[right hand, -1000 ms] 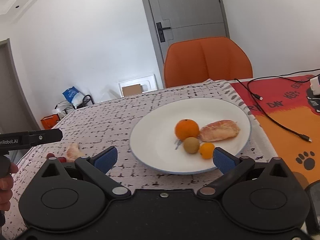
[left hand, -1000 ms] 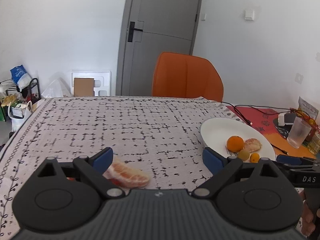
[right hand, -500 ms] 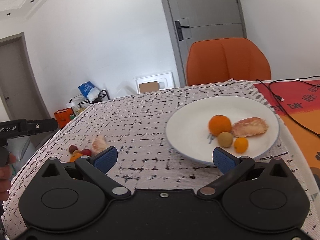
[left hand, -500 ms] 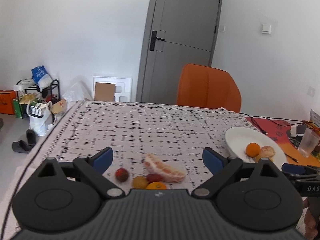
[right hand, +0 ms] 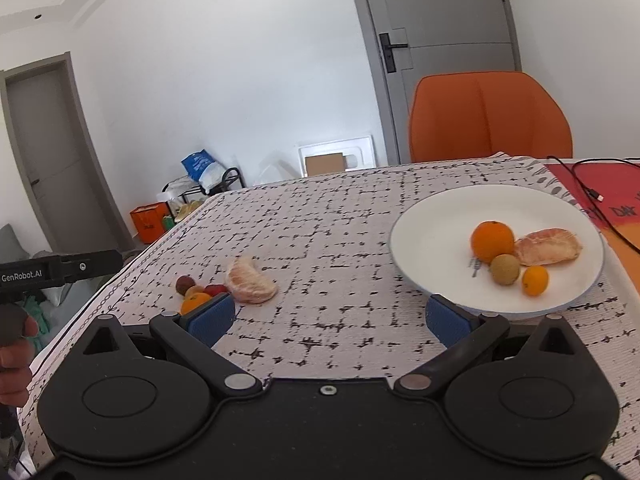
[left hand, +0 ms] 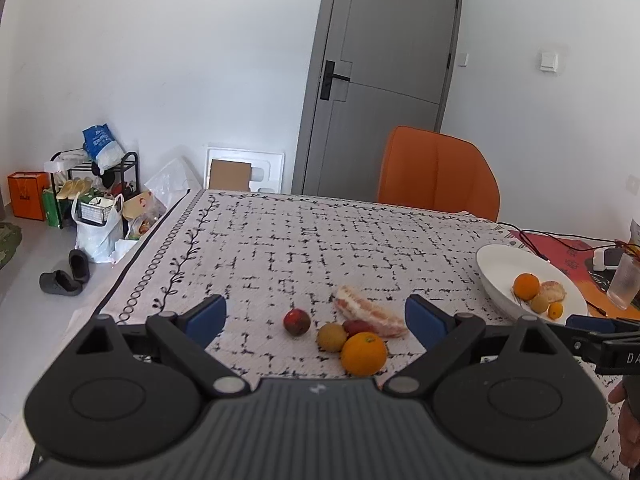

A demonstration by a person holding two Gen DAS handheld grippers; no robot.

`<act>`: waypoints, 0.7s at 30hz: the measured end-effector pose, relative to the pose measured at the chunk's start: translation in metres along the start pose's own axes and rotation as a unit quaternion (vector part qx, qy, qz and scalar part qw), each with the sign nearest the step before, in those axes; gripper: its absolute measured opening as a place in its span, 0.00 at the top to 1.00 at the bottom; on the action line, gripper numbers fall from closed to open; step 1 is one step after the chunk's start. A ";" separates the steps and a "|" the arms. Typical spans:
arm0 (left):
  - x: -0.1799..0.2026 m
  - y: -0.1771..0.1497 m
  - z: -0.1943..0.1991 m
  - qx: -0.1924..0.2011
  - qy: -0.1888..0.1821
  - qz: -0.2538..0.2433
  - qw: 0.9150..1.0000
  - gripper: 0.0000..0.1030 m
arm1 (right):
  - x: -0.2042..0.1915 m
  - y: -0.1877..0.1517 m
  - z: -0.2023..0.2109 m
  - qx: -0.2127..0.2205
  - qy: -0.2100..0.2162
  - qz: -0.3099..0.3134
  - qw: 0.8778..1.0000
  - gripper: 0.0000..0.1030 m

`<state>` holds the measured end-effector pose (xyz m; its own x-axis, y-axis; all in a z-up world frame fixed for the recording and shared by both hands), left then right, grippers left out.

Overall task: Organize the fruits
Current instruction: 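Move both grippers back toward the remaining fruit cluster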

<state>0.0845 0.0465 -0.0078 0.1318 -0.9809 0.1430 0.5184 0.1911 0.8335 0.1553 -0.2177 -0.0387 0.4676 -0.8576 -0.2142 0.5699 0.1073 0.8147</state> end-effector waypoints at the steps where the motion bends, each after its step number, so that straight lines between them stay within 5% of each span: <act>1: -0.002 -0.001 0.000 0.000 0.001 0.002 1.000 0.08 | -0.002 0.000 -0.001 -0.002 0.001 0.001 1.000 0.00; 11: -0.020 -0.009 0.001 0.003 -0.001 0.017 1.000 0.14 | -0.017 0.004 -0.008 -0.009 0.019 0.008 1.000 0.00; 21: -0.036 -0.014 -0.009 -0.009 -0.006 0.034 0.999 0.36 | -0.036 0.008 -0.026 -0.030 0.041 0.028 0.998 0.09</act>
<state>0.0804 0.0789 -0.0297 0.1575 -0.9661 0.2045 0.5238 0.2573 0.8121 0.1604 -0.1727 -0.0389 0.5518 -0.8057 -0.2152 0.5802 0.1855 0.7931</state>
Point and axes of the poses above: each gripper's, at about its wrist camera, not at the fingertips, and z roughly against the way its jaws point, x to its right, y to its top, the point moved 1 cm from there along -z, roughly the way its jaws point, and after that the axes turned 6 degrees about -x, right-handed, at the moved point
